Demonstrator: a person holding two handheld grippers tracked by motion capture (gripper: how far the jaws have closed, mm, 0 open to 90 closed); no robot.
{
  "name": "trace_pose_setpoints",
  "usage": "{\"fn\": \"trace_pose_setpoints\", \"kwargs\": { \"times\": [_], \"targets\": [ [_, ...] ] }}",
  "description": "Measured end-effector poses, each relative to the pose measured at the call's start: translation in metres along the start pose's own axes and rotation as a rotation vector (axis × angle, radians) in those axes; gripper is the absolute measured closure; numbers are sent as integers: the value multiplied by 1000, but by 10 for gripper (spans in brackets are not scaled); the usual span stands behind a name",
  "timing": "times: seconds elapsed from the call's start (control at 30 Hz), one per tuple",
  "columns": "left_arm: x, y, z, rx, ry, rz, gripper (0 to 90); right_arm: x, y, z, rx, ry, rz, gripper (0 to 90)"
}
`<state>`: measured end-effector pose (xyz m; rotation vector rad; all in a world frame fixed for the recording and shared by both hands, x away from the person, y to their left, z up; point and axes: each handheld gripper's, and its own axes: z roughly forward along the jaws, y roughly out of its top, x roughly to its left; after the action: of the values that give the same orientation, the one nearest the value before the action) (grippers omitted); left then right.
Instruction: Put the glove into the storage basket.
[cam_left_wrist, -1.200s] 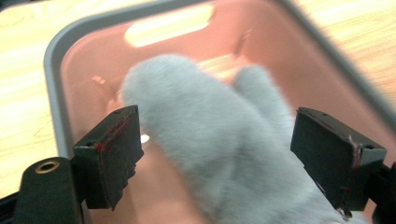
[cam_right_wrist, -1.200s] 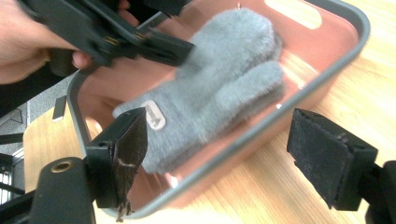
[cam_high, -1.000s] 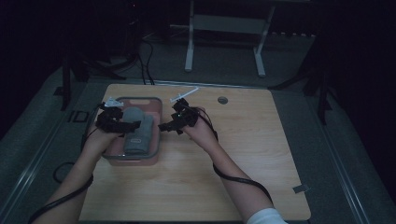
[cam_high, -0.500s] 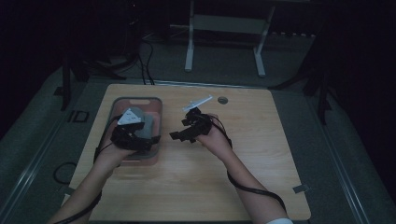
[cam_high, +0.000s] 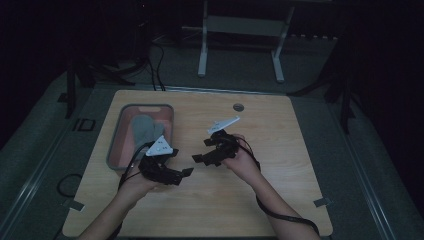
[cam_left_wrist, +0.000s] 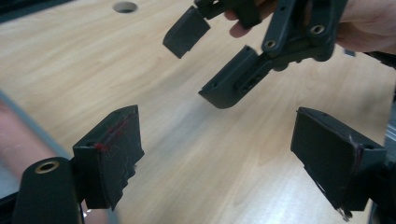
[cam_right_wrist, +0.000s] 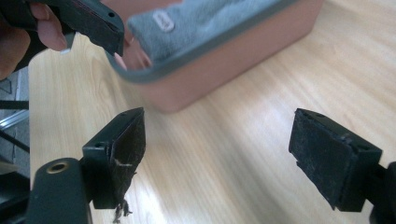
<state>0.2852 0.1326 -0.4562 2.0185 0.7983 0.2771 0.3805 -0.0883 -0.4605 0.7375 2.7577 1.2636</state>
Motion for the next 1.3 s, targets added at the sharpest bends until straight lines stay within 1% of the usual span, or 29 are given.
{"fn": "trace_pose_setpoints", "kwargs": {
  "times": [0.03,0.07,0.1,0.17,0.27,0.33,0.4,0.47,0.63,0.67,0.7,0.77,0.83,0.93,1.0,1.03,1.07,1.1,1.17,1.23,1.3],
  "targets": [
    [0,0,0,0,0,0,168,0,0,0,0,0,0,187],
    [-6,-4,5,6,-20,9,168,0,-7,0,6,0,-4,187],
    [-8,-5,7,12,-26,13,168,-1,-10,0,7,2,-4,187],
    [-12,-8,12,28,-36,38,168,-1,-15,0,9,-3,-1,187],
    [-18,-15,22,52,-59,54,168,-2,-20,-1,20,-8,-3,183],
    [-22,-19,28,60,-57,71,168,-3,-24,-3,13,-12,3,183],
    [-24,-22,32,61,-83,61,168,-3,-28,-5,9,-12,2,183],
    [-26,-25,36,54,-96,57,168,-4,-33,-7,8,-11,-5,183],
    [-29,-33,42,41,-113,59,168,-6,-49,-7,18,-5,-27,183],
    [-29,-33,42,41,-113,59,168,-6,-49,-7,18,-5,-27,183],
    [-30,-38,45,45,-128,53,168,-6,-58,-6,27,-4,-48,181],
    [-32,-42,48,49,-139,52,168,-7,-65,-6,31,-1,-63,180],
    [-34,-46,51,55,-149,59,168,-8,-73,-5,40,-3,-68,175],
    [-37,-50,55,52,-161,67,168,-10,-84,-5,33,-13,-85,175],
    [-38,-54,60,63,-174,70,168,-13,-92,-4,34,-18,-91,175],
    [-39,-55,61,66,-176,74,168,-14,-96,-3,40,-23,-92,175],
    [-39,-55,61,66,-176,74,168,-14,-96,-3,40,-23,-92,175],
    [-40,-59,65,74,-179,81,168,-17,-103,-3,33,-26,-82,175],
    [-41,-62,68,73,-187,78,168,-18,-108,-4,12,-39,-82,175],
    [-42,-65,70,61,-194,77,168,-20,-114,-5,3,-52,-84,167],
    [-42,-69,72,53,-218,77,168,-23,-119,-6,4,-41,-70,147]
  ]
}}
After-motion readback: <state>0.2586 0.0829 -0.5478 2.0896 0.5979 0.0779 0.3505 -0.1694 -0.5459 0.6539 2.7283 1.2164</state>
